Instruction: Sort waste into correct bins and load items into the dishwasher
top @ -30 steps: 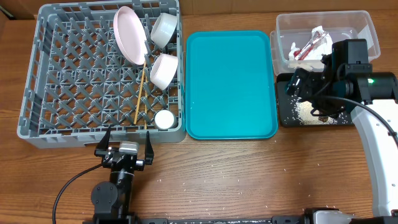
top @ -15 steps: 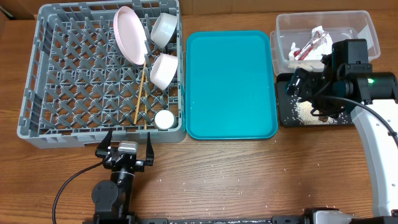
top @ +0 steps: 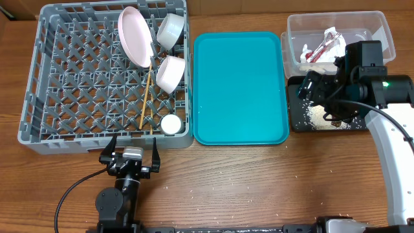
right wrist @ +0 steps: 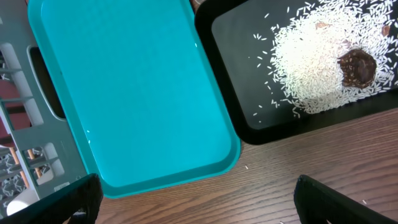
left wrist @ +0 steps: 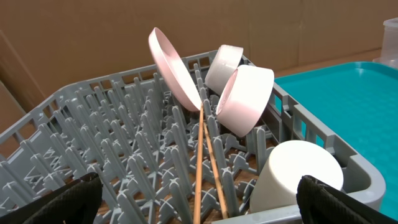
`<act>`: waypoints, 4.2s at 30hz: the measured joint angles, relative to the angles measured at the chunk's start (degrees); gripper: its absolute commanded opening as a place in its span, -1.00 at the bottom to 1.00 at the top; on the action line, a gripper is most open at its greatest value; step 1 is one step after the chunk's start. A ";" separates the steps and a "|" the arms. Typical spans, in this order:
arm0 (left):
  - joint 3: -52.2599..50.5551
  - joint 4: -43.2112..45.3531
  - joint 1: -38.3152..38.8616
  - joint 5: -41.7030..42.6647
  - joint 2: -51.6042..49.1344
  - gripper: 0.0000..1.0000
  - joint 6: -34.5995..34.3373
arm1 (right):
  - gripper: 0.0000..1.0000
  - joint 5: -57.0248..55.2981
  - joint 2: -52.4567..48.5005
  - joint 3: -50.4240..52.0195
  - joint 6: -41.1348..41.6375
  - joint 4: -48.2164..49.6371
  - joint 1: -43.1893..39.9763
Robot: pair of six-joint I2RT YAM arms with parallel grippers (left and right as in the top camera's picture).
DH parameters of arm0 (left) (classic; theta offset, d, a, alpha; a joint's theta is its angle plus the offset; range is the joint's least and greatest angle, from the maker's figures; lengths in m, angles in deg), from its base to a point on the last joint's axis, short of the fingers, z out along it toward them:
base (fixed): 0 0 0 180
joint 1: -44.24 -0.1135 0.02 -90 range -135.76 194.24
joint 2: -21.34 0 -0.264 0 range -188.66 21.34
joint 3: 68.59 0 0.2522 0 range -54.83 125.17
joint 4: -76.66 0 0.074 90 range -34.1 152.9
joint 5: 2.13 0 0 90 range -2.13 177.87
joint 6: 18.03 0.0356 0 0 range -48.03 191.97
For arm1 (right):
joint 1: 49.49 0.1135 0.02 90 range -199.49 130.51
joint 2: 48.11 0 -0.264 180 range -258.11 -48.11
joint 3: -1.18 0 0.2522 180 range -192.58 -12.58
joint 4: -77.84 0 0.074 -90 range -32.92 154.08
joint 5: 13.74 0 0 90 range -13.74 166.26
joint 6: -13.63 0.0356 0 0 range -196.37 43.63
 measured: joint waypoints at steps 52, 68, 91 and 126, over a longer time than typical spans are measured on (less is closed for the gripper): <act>0.00 0.00 0.00 0.00 0.00 1.00 0.00 | 1.00 1.60 33.81 31.17 -22.51 47.43 3.26; 0.00 0.00 0.00 0.20 0.00 1.00 0.00 | 1.00 2.69 60.57 68.52 -22.49 70.01 3.32; 0.00 0.00 0.00 0.20 0.00 0.99 0.00 | 1.00 2.36 78.44 79.89 -22.45 66.49 3.34; 0.00 0.00 0.00 0.20 0.00 0.99 0.00 | 1.00 2.40 82.42 79.89 -21.09 64.59 3.61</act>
